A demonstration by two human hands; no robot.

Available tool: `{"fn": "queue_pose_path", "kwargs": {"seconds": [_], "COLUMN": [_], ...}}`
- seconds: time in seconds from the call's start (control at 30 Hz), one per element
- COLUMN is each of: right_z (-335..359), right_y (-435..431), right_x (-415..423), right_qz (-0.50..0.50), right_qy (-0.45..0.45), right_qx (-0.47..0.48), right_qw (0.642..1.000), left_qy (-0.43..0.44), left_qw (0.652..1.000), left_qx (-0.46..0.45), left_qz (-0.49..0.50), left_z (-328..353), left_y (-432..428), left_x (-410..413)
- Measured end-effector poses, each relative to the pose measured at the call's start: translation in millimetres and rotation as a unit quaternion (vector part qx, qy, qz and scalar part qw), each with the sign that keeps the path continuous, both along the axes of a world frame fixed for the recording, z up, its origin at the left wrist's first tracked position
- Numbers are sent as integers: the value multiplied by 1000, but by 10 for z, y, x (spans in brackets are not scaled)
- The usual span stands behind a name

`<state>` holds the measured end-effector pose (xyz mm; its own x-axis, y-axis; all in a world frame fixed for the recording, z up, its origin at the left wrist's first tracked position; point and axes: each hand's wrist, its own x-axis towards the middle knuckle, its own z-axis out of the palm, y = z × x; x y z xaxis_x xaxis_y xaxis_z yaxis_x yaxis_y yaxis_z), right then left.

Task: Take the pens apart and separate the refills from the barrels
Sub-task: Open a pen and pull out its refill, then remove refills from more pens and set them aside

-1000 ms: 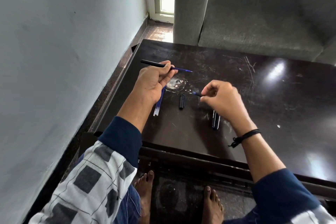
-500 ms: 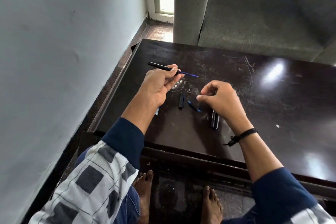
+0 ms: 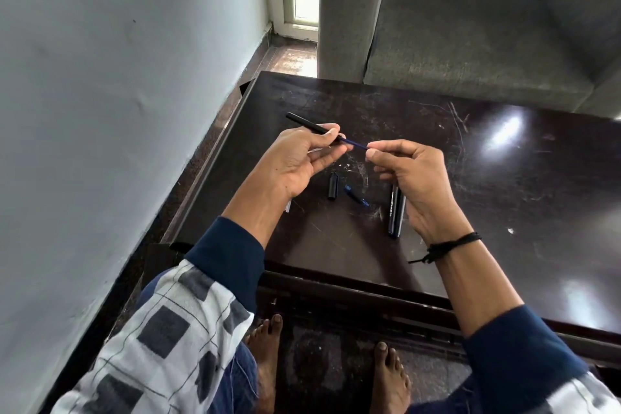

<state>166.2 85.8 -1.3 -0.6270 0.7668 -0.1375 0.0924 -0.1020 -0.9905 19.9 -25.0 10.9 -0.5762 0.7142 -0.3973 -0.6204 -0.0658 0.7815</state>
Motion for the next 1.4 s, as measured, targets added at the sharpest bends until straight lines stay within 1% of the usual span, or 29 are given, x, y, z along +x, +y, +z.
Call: {"fn": "queue_pose_path", "kwargs": {"seconds": [0.2,0.33,0.43,0.5,0.57,0.67,0.7,0.77,0.83,0.9,1.0,1.1,1.17,1.27,1.4], "right_z": [44,26,23,55,104,155,166,166,122,34,-94,-115,-125,-169,-219], "right_y": [40,15,-7,28,90,196,221,272,333,398,473,465,439,404,404], "right_x": [50,20,3,15,52,126,144,173,197,231,282,295,284,269,254], "right_qz": [-8,-11,-37,-65,-85,-95,-97,-107,-117,-122,-122,-120,-105,-93,-95], "right_qy": [35,71,115,141,161,159,142,81,-1,-85,-212,-300,-338,-370,-395], "right_qx": [-137,-195,-219,-203,-159,-43,0,71,110,128,160,204,229,258,270], "right_qw": [990,978,968,967,970,982,985,988,987,981,956,924,907,887,873], "left_qy": [-24,-51,-104,-123,-119,-73,-54,-28,-15,-1,31,52,60,68,76], "left_qw": [998,997,993,990,988,991,993,995,997,998,998,998,998,997,997], "left_qx": [17,24,36,39,38,28,23,16,12,5,-4,-10,-12,-13,-16], "left_qz": [58,56,47,60,86,106,105,93,79,69,51,36,30,25,22], "left_z": [19,9,-5,-16,-14,5,10,7,-4,-15,-20,-12,-3,1,11], "left_y": [-27,-6,-2,-19,-35,-40,-39,-34,-30,-25,-26,-27,-32,-39,-66], "left_x": [-79,-33,2,-22,-73,-135,-140,-134,-113,-97,-84,-60,-52,-55,-67]}}
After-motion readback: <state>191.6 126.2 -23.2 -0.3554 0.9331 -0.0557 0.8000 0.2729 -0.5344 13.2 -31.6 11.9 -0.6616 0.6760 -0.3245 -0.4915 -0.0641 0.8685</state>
